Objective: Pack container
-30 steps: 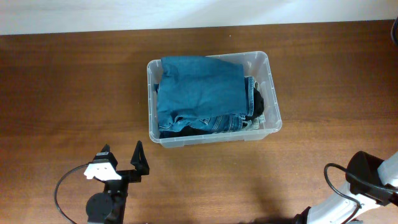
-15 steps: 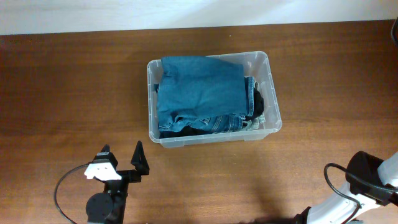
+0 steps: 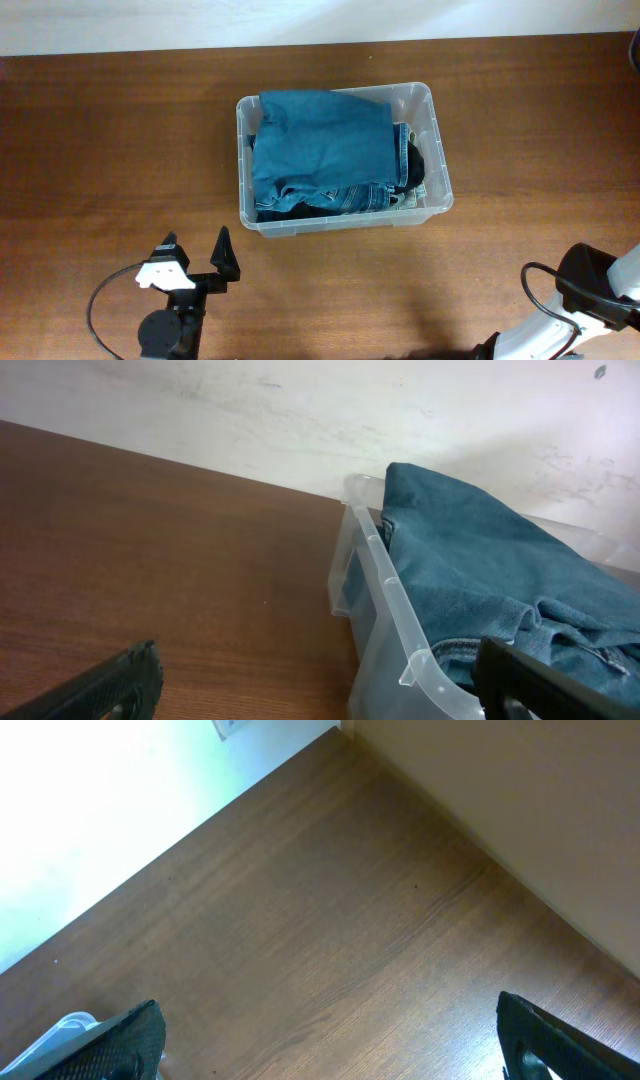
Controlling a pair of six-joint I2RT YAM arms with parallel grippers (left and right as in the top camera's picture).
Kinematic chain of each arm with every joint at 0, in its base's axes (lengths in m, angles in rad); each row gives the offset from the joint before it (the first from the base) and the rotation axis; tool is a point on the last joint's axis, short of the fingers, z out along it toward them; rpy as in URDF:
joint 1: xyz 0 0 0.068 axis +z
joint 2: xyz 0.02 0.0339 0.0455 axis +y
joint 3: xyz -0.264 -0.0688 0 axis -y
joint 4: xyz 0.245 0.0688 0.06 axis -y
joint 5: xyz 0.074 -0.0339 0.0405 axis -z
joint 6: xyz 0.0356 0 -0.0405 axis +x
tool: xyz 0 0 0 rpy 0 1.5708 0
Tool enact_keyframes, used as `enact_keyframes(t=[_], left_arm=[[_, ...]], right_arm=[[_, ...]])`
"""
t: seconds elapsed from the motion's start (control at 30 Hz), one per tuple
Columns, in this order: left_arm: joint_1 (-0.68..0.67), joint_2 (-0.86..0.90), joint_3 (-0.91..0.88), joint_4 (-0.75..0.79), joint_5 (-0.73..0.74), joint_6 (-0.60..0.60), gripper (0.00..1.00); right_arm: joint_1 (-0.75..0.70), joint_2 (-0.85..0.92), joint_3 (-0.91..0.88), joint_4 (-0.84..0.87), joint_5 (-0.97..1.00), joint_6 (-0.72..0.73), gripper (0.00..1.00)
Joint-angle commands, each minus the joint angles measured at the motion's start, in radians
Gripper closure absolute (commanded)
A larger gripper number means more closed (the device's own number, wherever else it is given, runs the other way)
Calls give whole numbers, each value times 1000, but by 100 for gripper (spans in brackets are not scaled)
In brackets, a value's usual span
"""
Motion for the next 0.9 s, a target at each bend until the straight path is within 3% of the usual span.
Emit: enact_keyframes(t=[0.0,0.23,0.47,0.87], left_arm=[[3,-10,-10,6,8,19,1],[11,-9,-10,7,10,19,1],[146,-9,-10,6,11,19,0],[154,-9,-10,6,11,19,1]], right_arm=[[-3,-11,-2,-6,5,0,2],[-3,-11,-2,-6,5,0,2],[-3,-11,-2,-6,5,0,2],[5,-13,-1,-6,5,0,1]])
